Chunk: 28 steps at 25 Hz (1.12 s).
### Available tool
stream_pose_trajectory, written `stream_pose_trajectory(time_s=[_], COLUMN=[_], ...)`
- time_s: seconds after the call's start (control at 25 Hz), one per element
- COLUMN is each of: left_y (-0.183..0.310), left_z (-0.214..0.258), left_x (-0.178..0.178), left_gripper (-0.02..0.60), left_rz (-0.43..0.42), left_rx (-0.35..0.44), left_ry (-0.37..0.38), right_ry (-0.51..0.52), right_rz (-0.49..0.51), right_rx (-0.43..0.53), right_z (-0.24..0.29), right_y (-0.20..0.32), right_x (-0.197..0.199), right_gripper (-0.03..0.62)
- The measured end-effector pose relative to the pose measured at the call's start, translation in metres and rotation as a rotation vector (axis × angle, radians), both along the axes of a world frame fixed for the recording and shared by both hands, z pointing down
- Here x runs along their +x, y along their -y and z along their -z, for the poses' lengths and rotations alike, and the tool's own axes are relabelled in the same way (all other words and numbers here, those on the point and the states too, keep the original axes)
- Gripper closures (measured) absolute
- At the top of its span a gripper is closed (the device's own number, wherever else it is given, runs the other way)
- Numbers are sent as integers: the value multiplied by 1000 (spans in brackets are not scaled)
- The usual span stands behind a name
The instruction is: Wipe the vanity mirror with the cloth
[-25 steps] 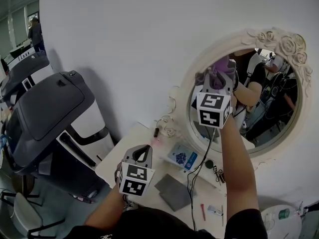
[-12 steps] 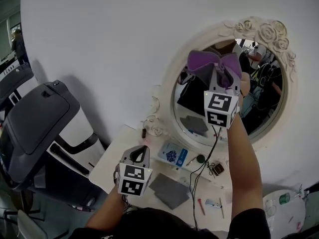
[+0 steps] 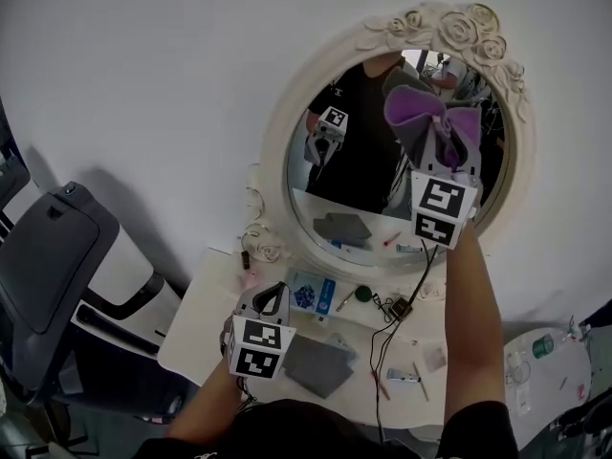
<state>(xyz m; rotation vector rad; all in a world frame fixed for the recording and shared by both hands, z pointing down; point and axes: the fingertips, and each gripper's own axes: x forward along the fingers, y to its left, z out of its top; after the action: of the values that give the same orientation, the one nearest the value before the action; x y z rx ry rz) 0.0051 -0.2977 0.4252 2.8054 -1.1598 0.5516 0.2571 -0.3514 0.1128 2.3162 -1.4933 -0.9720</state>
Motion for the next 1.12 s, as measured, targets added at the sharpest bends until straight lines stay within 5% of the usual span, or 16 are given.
stream_pose_trajectory(time_s=[0.52,0.84,1.12], left_y=[-7,-12,-13], left_z=[-10,-14,-18], left_x=[44,65,69], left_gripper=[577,575,577], left_rz=[-104,-143,-129], left_rx=[-6,4,-1], left_ry=[46,85,108], right_ry=[220,455,468], right_rz=[-161,-99,-13], right_rx=[71,65,-37], right_z=[-33,-122,-169], right_y=[-68,-82,-74], right_x=[118,146,138], right_gripper=[537,537,539])
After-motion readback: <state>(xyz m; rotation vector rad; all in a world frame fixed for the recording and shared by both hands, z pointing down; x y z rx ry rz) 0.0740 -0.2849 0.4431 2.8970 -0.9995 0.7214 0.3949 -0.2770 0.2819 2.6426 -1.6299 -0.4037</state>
